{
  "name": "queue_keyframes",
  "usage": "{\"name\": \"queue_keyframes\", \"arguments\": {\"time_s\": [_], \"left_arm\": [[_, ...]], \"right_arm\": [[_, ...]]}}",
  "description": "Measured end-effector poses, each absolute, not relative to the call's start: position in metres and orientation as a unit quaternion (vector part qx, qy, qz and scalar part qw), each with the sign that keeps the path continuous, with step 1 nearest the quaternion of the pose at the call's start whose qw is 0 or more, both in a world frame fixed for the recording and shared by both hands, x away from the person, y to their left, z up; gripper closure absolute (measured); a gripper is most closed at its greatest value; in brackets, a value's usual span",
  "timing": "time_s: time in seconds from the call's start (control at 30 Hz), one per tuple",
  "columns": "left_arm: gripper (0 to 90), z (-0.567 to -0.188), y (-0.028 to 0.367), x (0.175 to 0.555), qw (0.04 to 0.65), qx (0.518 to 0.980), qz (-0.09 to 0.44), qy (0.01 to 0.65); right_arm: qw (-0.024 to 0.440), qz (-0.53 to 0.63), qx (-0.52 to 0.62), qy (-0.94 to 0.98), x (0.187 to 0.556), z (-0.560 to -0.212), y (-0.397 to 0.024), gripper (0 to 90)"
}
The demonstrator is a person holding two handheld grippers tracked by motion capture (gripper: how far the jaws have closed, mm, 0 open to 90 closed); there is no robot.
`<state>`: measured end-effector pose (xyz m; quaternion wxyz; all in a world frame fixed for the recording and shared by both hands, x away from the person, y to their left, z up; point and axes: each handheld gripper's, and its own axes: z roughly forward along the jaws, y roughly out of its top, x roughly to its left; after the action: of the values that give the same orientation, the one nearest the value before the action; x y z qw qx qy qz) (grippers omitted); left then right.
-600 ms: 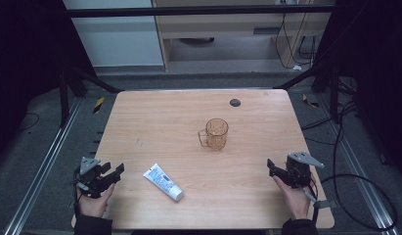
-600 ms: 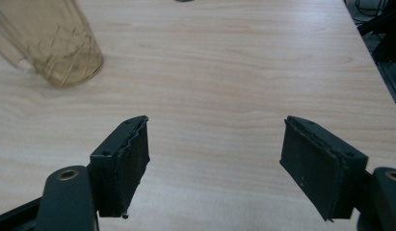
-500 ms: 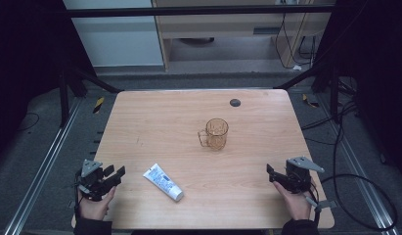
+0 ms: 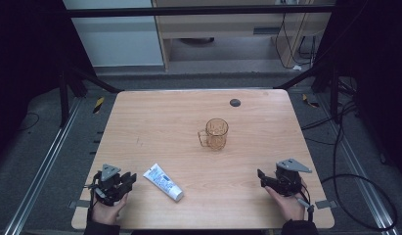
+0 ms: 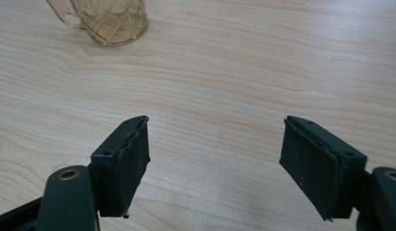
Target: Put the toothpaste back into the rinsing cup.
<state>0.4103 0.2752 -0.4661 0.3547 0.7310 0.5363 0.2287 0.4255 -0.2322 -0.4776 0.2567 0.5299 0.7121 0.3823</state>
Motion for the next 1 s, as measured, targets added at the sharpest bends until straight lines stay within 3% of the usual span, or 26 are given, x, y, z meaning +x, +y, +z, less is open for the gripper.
{"name": "queue_keyframes", "arguments": {"time_s": [0.6,1.0], "left_arm": [[88.5,-0.474,0.242,0.412,0.319,0.782,0.211,0.493],[89.0,-0.481,0.231,0.423,0.311,0.784,0.196,0.5]], "right_arm": [[0.241,0.375,0.514,0.733,0.428,-0.482,-0.221,25.9],[0.241,0.37,0.514,0.735,0.428,-0.483,-0.22,25.6]]}}
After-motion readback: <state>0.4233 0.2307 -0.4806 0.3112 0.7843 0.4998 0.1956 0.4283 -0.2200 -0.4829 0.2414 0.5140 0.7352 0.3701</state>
